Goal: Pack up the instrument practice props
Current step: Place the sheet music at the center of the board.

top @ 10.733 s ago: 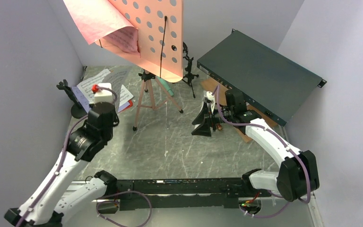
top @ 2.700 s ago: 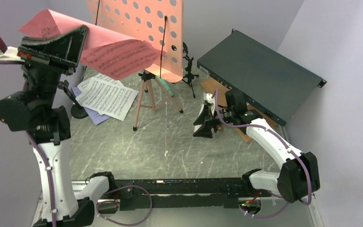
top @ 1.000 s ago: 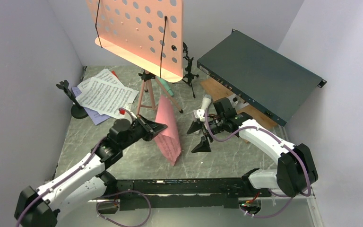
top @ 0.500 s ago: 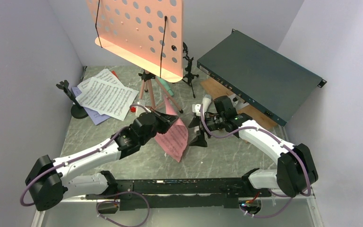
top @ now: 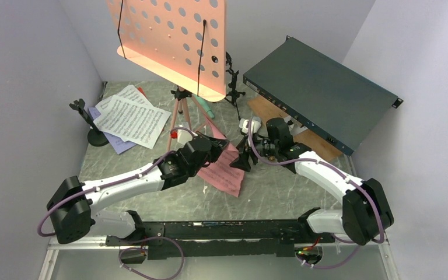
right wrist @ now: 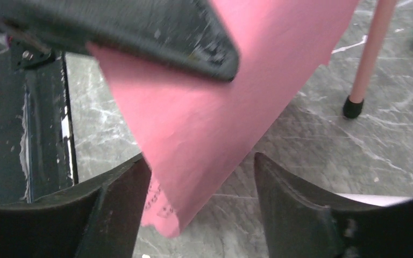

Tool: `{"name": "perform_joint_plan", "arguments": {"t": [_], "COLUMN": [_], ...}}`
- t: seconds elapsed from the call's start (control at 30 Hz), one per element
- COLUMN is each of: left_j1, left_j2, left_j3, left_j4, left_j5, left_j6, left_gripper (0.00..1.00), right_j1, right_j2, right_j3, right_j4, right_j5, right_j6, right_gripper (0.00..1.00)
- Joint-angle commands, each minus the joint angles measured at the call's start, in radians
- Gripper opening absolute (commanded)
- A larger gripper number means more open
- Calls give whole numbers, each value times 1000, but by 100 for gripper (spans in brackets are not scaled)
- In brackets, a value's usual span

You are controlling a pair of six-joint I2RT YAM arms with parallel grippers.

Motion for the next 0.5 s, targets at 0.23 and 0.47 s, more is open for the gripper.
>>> {"name": "perform_joint_plan", "arguments": {"t": [0.23,0.47], "left_j1": [-15,-12], "left_j2": [-49,-192], "left_j3": [11,-21], "left_j4": [33,-27], "left_j5": [-64,-51], "left_j6": [96,487], "left_gripper": [49,78], "right_j1": [2,-36], "right_j2": [-17,1], "right_j3": [35,111], "right_j4": [73,-152], "right_j5": [127,-66], "right_j6": [67,-124], "right_gripper": [0,0]}}
